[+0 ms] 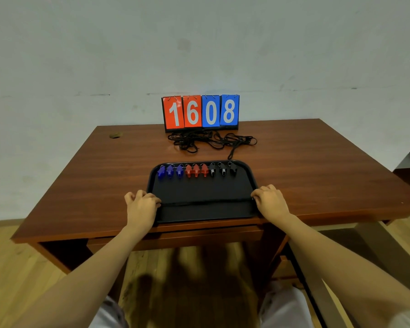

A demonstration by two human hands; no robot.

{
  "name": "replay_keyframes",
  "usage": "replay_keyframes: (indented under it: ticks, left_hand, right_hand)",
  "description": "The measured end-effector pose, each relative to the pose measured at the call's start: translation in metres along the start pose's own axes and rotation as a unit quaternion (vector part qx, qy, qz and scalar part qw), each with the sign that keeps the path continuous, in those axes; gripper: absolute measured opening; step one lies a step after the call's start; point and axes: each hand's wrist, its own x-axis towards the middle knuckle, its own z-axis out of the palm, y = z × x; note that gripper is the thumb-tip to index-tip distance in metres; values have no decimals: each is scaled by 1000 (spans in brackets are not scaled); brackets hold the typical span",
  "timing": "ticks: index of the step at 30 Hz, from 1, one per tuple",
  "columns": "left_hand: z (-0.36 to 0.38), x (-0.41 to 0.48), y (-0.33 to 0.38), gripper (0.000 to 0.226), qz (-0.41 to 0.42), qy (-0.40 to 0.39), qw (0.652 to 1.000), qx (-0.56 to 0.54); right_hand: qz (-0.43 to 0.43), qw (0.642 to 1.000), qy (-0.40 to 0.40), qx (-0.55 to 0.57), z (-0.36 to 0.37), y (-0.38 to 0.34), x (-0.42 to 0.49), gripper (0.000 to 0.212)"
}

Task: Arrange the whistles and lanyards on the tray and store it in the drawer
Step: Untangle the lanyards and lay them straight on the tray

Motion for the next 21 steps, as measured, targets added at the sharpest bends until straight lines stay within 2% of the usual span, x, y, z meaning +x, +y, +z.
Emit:
replay_keyframes:
  ticks: [6,12,21]
  left_hand:
    - [3,-1,9,20,48,28,998,-14]
    - [-2,11,52,32,86,10,995,-52]
    - [-16,97,134,34,127,-5,985,-118]
  right_hand:
    - [14,1000,25,4,-3,-4,-2,31]
    - [-23,999,10,33,-11,-13,7,29]
    - [-12,998,29,50,-40,-18,86,33]
